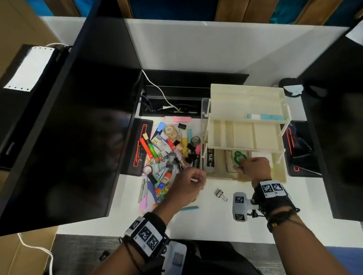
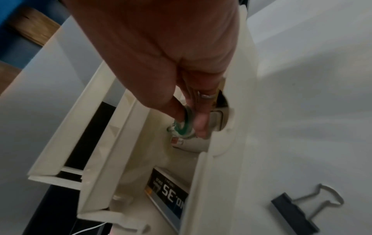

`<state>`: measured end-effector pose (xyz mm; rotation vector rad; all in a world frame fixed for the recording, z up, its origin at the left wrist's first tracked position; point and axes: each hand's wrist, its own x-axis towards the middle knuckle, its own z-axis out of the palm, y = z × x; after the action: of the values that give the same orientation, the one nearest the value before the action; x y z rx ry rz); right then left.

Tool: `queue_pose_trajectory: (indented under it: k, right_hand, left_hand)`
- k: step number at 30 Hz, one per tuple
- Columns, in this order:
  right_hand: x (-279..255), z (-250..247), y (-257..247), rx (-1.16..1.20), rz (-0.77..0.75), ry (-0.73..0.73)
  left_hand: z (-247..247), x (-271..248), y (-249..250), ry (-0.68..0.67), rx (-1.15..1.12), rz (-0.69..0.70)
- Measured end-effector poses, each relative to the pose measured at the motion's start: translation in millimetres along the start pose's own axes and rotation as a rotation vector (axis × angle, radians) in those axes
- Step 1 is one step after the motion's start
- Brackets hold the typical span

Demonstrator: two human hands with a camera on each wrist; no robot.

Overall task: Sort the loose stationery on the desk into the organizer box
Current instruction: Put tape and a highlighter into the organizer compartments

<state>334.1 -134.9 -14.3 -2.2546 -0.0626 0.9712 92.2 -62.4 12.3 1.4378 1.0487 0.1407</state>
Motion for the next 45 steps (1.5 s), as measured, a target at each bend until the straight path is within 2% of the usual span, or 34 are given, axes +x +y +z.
queue_pose_trajectory:
  k: [2, 5, 7, 10, 14, 18, 21, 24, 27, 29, 33, 35, 40, 45]
  right_hand:
    - [14, 1, 3, -0.069, 0.044, -0.068]
    - [55, 2, 21, -0.140, 0.027, -0.159]
    - [40, 1, 7, -0.170, 0.016, -0.218]
    - [5, 1, -14, -0.168, 0.038, -0.233]
    - [5, 0, -12, -0.202, 0.040, -0.220]
    - [5, 3, -14, -0.364, -0.003, -0.158]
    - [-2, 5, -10, -0.513, -0.143, -0.048]
    - [-51, 13, -16, -0.497, -0.423, 0.068]
    - [-101, 41, -19, -0.457, -0.666, -0.053]
    - [-114, 69, -14, -0.521, -0.762, -0.160]
    - [-120, 124, -14, -0.542, -0.731, -0.348]
    - [-117, 146, -17, -0.528, -0.749, -0.387]
    - [-111, 184, -24, -0.690, -0.870, -0.372]
    - [-111, 207, -19, -0.891, -0.920, -0.243]
  left_hand:
    - [1, -1, -1, -0.011, 0.020, 0.009]
    - [-2, -3, -5, -0.004, 0.033, -0.008]
    - [-6, -4, -9, 0.012, 0.041, -0.023]
    - [-17, -7, -19, 0.027, 0.065, -0.029]
    - [-40, -14, -33, 0.085, 0.111, -0.010]
    - [-67, -24, -38, 0.157, 0.202, -0.001]
    - [-87, -34, -49, 0.248, 0.299, -0.030]
    - [-101, -40, -62, 0.316, 0.420, -0.080]
    - [-105, -45, -70, 0.320, 0.513, -0.121]
    - [-103, -46, -76, 0.307, 0.559, -0.112]
    - [-95, -42, -78, 0.282, 0.604, -0.085]
    - [-94, -40, -77, 0.251, 0.628, -0.073]
    - [-97, -40, -82, 0.225, 0.605, -0.042]
    - [-102, -42, -93, 0.223, 0.587, -0.052]
